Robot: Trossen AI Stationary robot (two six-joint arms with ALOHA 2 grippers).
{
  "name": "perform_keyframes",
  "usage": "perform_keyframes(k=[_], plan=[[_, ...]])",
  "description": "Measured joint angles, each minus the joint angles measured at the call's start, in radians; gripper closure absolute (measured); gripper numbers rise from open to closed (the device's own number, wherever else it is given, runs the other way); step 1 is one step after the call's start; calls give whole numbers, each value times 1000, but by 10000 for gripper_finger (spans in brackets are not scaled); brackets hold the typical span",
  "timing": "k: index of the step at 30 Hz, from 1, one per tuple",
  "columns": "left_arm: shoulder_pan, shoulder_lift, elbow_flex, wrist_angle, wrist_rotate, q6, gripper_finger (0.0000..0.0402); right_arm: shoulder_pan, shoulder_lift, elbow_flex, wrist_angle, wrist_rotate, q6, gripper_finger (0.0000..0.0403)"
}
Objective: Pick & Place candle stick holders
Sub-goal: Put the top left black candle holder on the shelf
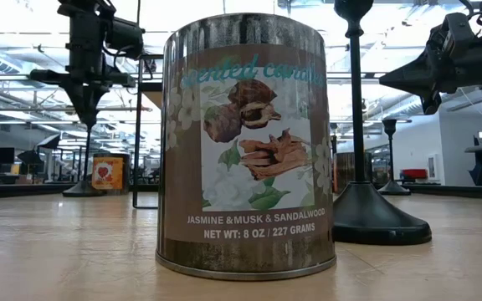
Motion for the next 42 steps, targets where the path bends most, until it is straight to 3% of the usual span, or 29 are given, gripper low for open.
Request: perform_keyframes(k=[17, 28, 37, 42], plan=[[0, -137, 2, -63, 138, -21, 389, 0, 0, 0, 0, 0, 0, 403], [-20, -263, 9, -73, 471, -18, 389, 0, 0, 0, 0, 0, -35, 403], [-71, -272, 247, -131, 469, -79, 389, 0, 0, 0, 1, 0, -167, 403], [-115, -235, 440, -124, 376, -118, 389, 0, 0, 0, 1, 0, -180, 403]])
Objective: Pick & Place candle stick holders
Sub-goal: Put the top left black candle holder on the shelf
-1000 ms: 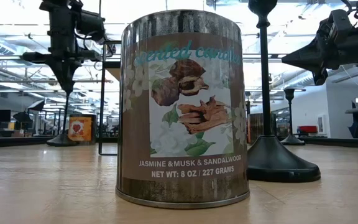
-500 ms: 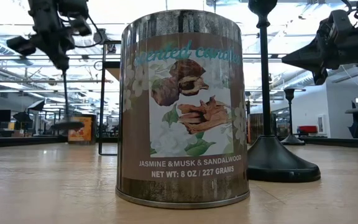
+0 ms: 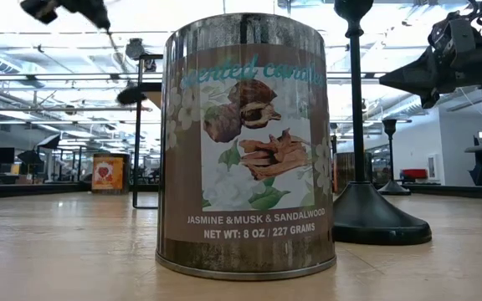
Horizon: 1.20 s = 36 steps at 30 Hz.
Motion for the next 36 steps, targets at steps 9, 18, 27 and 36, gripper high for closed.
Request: perform_keyframes(k=[9, 18, 27, 36], plan=[[-57, 200, 257, 36, -112, 61, 389, 0, 0, 0, 0, 0, 0, 403], [-30, 479, 474, 71, -98, 232, 389, 0, 0, 0, 0, 0, 0, 403], [45, 675, 630, 69, -85, 309, 389, 0, 0, 0, 0, 0, 0, 403], [87, 754, 681, 63, -86, 299, 389, 0, 0, 0, 0, 0, -1, 403]])
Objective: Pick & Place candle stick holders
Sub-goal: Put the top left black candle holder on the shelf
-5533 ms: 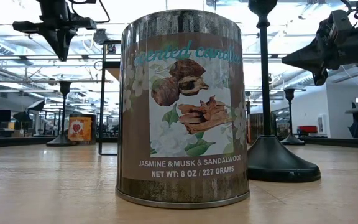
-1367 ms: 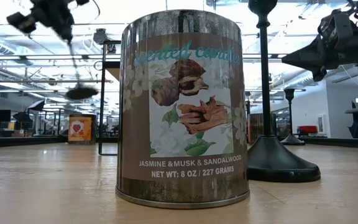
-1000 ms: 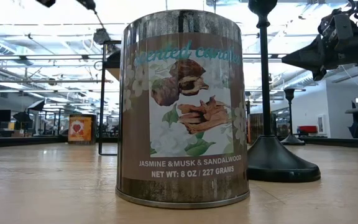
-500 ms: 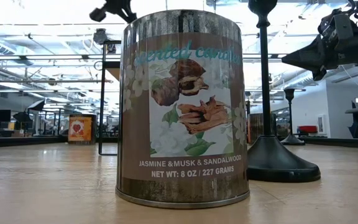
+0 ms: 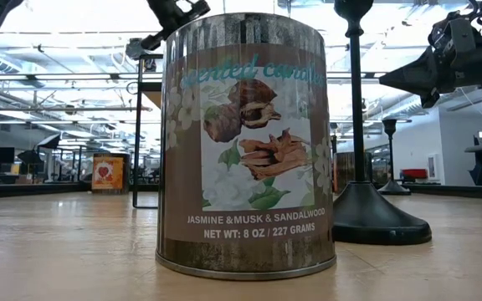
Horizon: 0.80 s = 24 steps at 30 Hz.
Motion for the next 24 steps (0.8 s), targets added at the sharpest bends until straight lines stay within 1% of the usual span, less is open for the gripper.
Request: perform_keyframes(k=[11, 15, 18, 24], plan=[[3, 19, 0, 4, -8, -44, 389, 0, 0, 0, 0, 0, -3, 403], [-7, 19, 0, 0, -20, -50, 389, 0, 0, 0, 0, 0, -40, 403], [-11, 23, 0, -20, -7, -50, 389, 0, 0, 0, 0, 0, -63, 403], [-19, 34, -2, -45, -50, -38, 389, 0, 0, 0, 0, 0, -62, 403]])
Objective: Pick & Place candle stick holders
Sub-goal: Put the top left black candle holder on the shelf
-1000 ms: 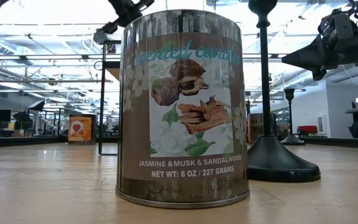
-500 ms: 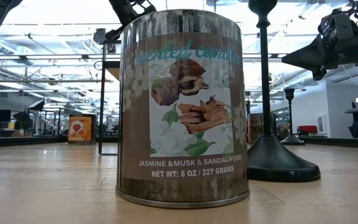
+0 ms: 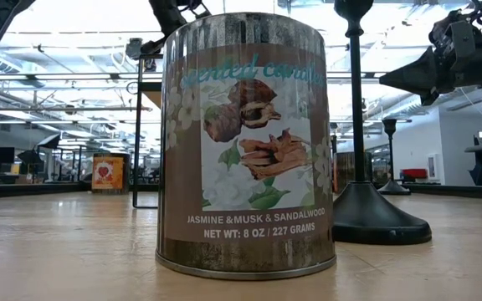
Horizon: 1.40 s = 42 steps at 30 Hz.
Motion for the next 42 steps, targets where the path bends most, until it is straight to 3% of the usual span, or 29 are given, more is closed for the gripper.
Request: perform_keyframes(k=[9, 17, 25, 36, 42], plan=[[-1, -1, 0, 5, 5, 7, 374, 0, 0, 0, 0, 0, 3, 403], [0, -1, 0, 59, 5, 19, 385, 0, 0, 0, 0, 0, 3, 403], [0, -1, 0, 53, 5, 18, 349, 0, 0, 0, 0, 0, 3, 403], [0, -1, 0, 65, 6, 17, 368, 0, 0, 0, 0, 0, 3, 403], [2, -1, 0, 138, 17, 15, 346, 0, 0, 0, 0, 0, 3, 403]])
